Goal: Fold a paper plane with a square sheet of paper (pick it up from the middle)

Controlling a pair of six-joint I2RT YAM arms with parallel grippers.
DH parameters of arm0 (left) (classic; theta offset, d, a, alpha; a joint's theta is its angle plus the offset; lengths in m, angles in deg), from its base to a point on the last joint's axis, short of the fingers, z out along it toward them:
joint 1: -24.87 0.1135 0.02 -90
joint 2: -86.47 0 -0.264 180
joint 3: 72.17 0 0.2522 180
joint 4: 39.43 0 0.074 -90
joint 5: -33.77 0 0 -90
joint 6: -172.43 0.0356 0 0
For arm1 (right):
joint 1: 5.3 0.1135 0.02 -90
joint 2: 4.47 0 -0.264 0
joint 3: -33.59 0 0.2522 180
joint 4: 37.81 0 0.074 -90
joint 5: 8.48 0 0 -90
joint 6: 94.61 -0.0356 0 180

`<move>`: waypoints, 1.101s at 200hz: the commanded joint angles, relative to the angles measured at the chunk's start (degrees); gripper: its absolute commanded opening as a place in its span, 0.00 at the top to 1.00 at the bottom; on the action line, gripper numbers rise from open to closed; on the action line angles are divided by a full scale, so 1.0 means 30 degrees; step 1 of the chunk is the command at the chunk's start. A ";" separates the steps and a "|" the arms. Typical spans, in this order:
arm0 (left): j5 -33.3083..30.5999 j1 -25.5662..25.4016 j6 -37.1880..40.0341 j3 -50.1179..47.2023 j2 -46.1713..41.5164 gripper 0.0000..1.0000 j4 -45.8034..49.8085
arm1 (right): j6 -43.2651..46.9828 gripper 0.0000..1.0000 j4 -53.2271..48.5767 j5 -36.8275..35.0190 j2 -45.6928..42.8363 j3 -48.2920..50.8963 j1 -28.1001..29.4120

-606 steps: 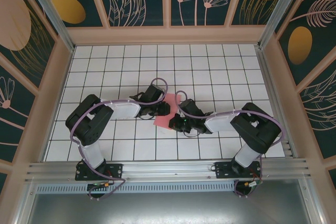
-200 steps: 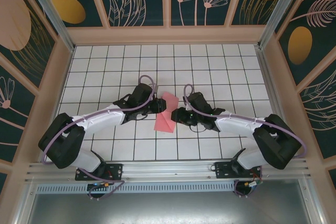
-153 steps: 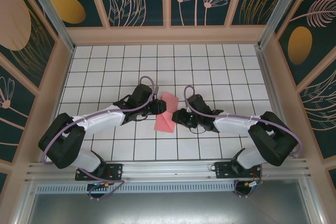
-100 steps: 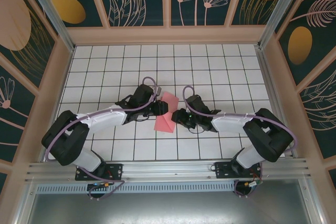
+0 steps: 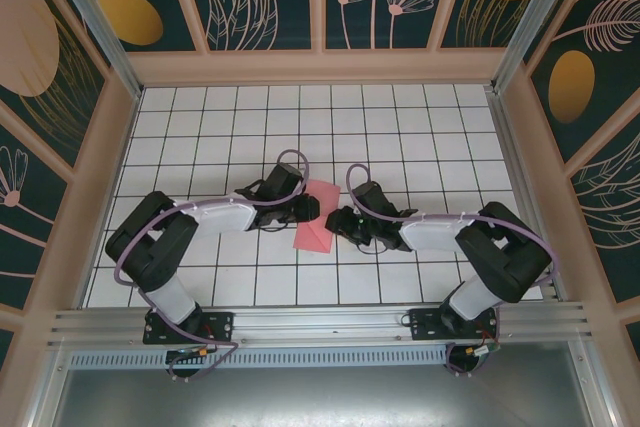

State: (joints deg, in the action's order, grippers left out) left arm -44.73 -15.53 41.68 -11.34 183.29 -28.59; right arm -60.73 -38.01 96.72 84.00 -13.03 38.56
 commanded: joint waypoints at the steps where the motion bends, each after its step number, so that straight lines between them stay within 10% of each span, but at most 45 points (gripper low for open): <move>1: -0.0660 0.0100 -0.0093 0.0139 0.0241 0.73 0.0559 | -0.0356 0.59 0.0889 -0.0175 0.0363 -0.0091 -0.0103; 220: -0.0868 0.0093 -0.0302 -0.0159 -0.0114 0.71 0.0211 | -0.0727 0.69 0.5487 0.1901 0.2334 0.0669 -0.0292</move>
State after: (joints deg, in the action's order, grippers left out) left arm -46.28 -15.53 41.66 -11.47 185.36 -28.02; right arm -63.48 -25.95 100.18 89.29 -12.11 38.16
